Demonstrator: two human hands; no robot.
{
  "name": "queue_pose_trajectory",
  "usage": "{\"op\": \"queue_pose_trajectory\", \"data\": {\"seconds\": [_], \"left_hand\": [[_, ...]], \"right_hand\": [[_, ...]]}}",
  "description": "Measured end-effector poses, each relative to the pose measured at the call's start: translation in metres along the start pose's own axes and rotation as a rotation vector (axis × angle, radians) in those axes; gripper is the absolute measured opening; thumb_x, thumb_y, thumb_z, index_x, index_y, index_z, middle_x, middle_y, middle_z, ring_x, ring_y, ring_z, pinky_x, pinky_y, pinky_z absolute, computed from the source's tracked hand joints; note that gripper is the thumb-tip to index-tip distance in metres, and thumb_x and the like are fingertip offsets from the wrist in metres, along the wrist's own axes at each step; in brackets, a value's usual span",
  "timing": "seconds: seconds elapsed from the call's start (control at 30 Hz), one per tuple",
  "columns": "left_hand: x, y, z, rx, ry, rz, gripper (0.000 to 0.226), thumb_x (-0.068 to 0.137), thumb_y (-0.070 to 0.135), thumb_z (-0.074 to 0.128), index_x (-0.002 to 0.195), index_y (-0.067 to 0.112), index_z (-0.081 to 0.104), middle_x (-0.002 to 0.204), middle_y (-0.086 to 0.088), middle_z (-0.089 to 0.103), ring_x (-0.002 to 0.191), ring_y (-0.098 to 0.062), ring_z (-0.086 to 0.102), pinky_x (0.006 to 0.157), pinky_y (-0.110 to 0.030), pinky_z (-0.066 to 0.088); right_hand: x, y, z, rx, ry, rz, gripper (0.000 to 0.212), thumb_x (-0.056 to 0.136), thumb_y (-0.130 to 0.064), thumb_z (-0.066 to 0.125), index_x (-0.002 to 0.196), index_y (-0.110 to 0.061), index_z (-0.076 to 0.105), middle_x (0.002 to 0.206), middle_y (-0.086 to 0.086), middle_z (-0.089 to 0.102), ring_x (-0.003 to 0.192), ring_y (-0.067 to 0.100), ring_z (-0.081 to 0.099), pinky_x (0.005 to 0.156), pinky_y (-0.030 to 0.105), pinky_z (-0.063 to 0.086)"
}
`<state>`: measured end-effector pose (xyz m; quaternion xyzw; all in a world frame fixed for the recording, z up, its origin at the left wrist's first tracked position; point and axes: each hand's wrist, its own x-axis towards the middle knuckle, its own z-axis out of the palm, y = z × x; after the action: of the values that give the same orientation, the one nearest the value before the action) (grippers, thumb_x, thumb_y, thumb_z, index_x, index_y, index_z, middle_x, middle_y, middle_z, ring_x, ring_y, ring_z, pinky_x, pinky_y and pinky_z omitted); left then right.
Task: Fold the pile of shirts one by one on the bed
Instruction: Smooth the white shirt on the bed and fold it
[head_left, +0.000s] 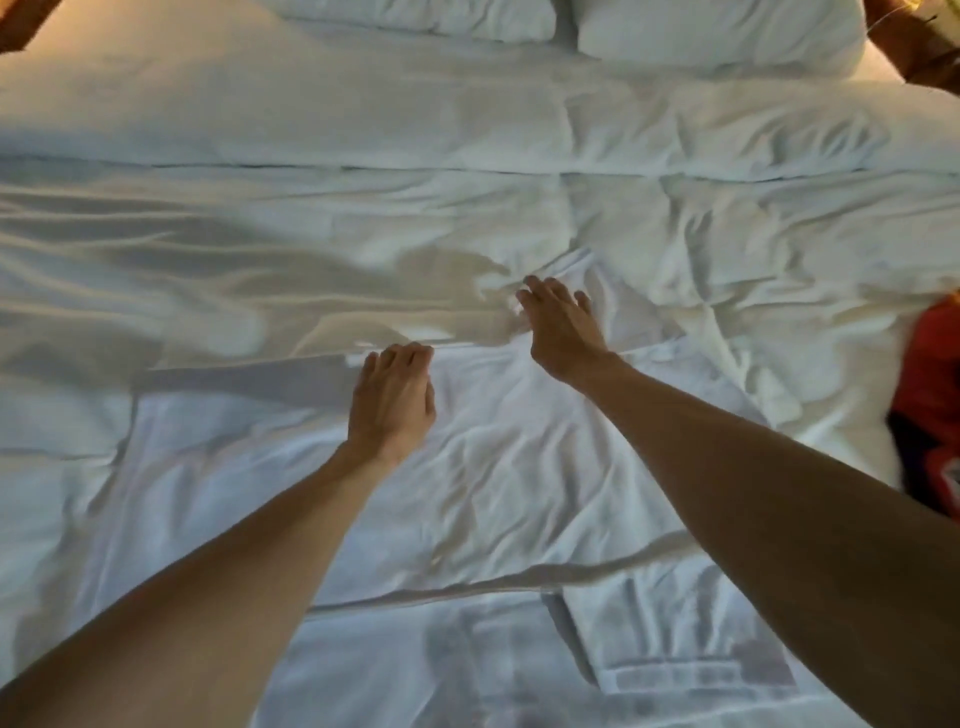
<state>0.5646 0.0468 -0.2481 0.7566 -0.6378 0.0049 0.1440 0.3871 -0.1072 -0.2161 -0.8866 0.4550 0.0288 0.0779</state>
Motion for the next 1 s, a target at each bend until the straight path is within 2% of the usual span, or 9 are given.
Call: {"op": "queue_pose_trajectory", "data": {"seconds": [0.1,0.2,0.33,0.47,0.57,0.63,0.67,0.77,1.0], "left_hand": [[0.012,-0.003,0.016,0.062,-0.073,-0.004,0.048,0.074,-0.002,0.063,0.121,0.007,0.060,0.119,-0.014,0.062,0.113,-0.036,0.057,0.099,-0.049,0.045],[0.011,-0.002,0.028,0.113,-0.126,-0.069,0.055,0.079,0.002,0.065,0.133,0.011,0.054,0.128,-0.012,0.057,0.123,-0.033,0.051,0.107,-0.052,0.036],[0.012,0.000,0.023,0.179,-0.124,-0.115,0.039,0.085,0.011,0.067,0.123,0.015,0.059,0.121,-0.010,0.056,0.116,-0.034,0.050,0.108,-0.051,0.031],[0.008,0.002,0.004,0.100,0.018,-0.097,0.016,0.080,0.007,0.075,0.095,0.008,0.068,0.094,-0.014,0.062,0.089,-0.039,0.056,0.090,-0.050,0.043],[-0.011,0.002,-0.004,0.023,0.184,-0.014,0.009,0.083,0.005,0.074,0.088,0.008,0.068,0.085,-0.011,0.061,0.077,-0.036,0.056,0.077,-0.042,0.042],[-0.032,0.009,-0.011,-0.038,0.262,0.016,0.003,0.089,0.009,0.070,0.090,0.011,0.068,0.085,-0.007,0.060,0.076,-0.032,0.056,0.074,-0.039,0.041],[-0.044,0.015,-0.014,-0.053,0.284,0.024,0.001,0.091,0.011,0.067,0.091,0.012,0.068,0.085,-0.006,0.060,0.076,-0.029,0.056,0.073,-0.038,0.042],[-0.088,0.031,-0.016,-0.052,0.285,0.058,0.012,0.095,0.019,0.058,0.092,0.016,0.069,0.086,-0.004,0.060,0.077,-0.027,0.055,0.068,-0.038,0.042],[-0.163,0.049,0.002,-0.012,0.104,0.070,0.029,0.087,0.024,0.050,0.104,0.021,0.073,0.102,-0.004,0.065,0.086,-0.033,0.061,0.074,-0.042,0.041]], "right_hand": [[0.025,0.010,0.002,-0.073,-0.129,-0.007,0.075,0.095,0.001,0.046,0.157,-0.022,0.011,0.166,-0.004,-0.010,0.152,0.026,-0.005,0.118,0.063,0.005],[0.037,0.019,0.008,-0.335,-0.178,-0.046,0.068,0.103,-0.016,0.039,0.158,-0.021,-0.002,0.165,0.002,0.006,0.152,0.028,-0.003,0.111,0.073,-0.004],[0.035,0.030,0.001,-0.478,-0.105,-0.058,0.046,0.097,-0.018,0.051,0.143,-0.019,0.044,0.136,0.006,0.048,0.140,0.030,0.031,0.111,0.075,-0.002],[0.005,0.047,-0.012,-0.439,0.052,-0.060,0.031,0.086,0.000,0.059,0.113,-0.014,0.066,0.115,0.008,0.057,0.128,0.032,0.043,0.116,0.066,-0.004],[-0.038,0.064,-0.015,-0.345,0.313,-0.071,0.022,0.073,0.005,0.071,0.092,-0.008,0.072,0.097,0.013,0.064,0.101,0.037,0.060,0.115,0.062,0.023],[-0.076,0.069,-0.015,-0.248,0.458,-0.017,0.017,0.068,0.001,0.076,0.081,-0.008,0.071,0.087,0.013,0.066,0.084,0.037,0.063,0.095,0.051,0.047],[-0.099,0.067,-0.015,-0.189,0.502,0.012,0.016,0.067,0.000,0.076,0.079,-0.009,0.070,0.083,0.012,0.066,0.078,0.036,0.062,0.081,0.045,0.051],[-0.176,0.052,-0.002,-0.031,0.527,0.079,0.023,0.062,-0.003,0.075,0.082,-0.014,0.070,0.086,0.008,0.069,0.073,0.034,0.063,0.065,0.038,0.048],[-0.261,0.043,0.049,-0.095,0.245,0.209,0.073,0.040,-0.013,0.085,0.111,-0.021,0.066,0.124,0.003,0.057,0.109,0.030,0.054,0.088,0.051,0.037]]}}
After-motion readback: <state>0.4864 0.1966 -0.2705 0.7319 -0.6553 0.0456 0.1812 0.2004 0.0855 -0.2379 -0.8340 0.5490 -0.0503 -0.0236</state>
